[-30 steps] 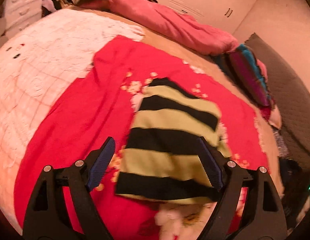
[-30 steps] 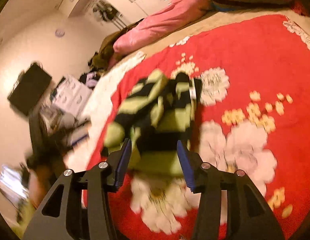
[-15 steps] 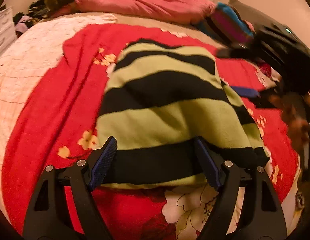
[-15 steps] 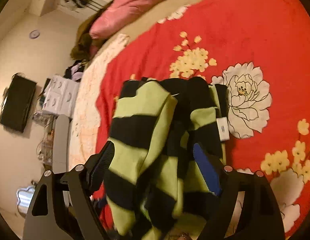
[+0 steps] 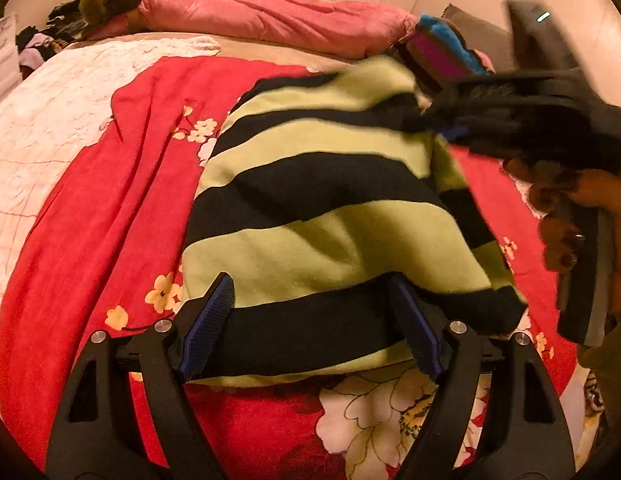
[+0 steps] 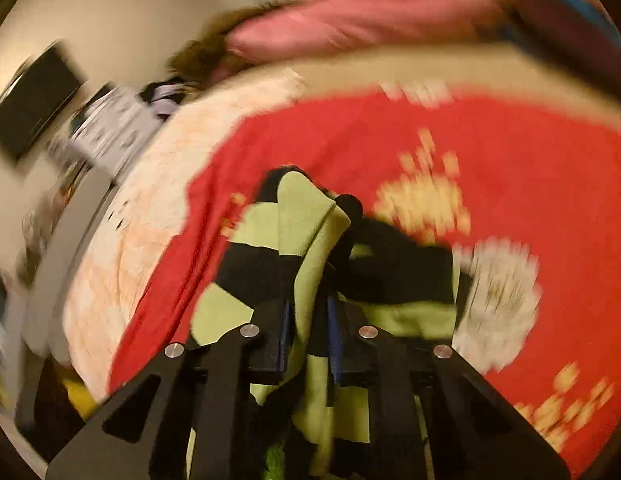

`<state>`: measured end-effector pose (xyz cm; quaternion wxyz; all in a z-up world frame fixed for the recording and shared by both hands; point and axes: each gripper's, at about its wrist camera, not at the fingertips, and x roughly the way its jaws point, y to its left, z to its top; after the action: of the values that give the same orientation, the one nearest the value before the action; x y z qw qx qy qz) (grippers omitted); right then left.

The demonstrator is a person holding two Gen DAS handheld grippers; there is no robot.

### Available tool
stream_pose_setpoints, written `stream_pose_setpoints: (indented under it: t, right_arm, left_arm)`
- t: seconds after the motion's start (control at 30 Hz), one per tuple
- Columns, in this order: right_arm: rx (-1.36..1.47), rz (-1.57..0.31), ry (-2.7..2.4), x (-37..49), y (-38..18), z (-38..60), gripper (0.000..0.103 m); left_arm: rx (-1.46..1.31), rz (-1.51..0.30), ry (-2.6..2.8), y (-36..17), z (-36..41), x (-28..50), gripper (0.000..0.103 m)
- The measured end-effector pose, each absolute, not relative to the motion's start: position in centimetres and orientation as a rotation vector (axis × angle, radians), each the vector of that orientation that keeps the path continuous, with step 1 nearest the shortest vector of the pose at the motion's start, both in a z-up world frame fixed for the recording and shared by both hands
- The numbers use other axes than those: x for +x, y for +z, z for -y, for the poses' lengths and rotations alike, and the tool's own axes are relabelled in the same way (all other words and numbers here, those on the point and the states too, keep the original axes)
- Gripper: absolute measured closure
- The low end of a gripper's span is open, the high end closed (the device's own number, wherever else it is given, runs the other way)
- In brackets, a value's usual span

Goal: Fold small clothes
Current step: 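Lay the folded side down and open the right gripper, then regrasp the bundle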

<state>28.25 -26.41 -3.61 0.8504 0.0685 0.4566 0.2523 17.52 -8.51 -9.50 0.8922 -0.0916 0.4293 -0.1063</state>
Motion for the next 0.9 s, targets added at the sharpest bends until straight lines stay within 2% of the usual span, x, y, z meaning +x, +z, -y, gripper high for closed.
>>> stream_pose_setpoints:
  t: [0.1,0.23,0.33,0.37,0.43,0.6,0.7,0.9]
  right_arm:
    - [0.071,-0.894,0.519,27.4,-2.0,26.9,0.089]
    - [0.039,-0.935,0.442,28.8,-4.6,28.3,0.089]
    - [0.046,-1.013,0.345,29.5,-7.9,29.9,0.081]
    - [0.056,-1.011,0.327,29.4,-8.3,30.4,0.071]
    - [0.096,-0.985,0.297,28.8,-8.2,31.7,0.060]
    - [0.177,-0.909,0.400,24.8,-5.4,34.0,0.058]
    - [0.190,-0.909,0.499,22.2,-4.4,34.3,0.046]
    - [0.146,-0.936,0.626,17.3,-4.3,32.4,0.045]
  left_arm:
    - [-0.206,-0.877,-0.254,-9.2,8.7,17.5,0.031]
    - [-0.174,-0.899,-0.280,-9.5,9.8,17.7,0.031]
    - [-0.150,-0.912,-0.290,-9.7,10.4,17.7,0.031]
    - [-0.144,-0.912,-0.292,-9.7,10.5,17.7,0.031]
    - [-0.144,-0.911,-0.292,-9.6,10.4,17.7,0.031]
    - [-0.171,-0.874,-0.270,-8.6,9.2,17.6,0.030]
    - [-0.169,-0.849,-0.225,-7.9,8.2,17.4,0.030]
    - [-0.200,-0.859,-0.153,-8.1,6.1,17.7,0.030]
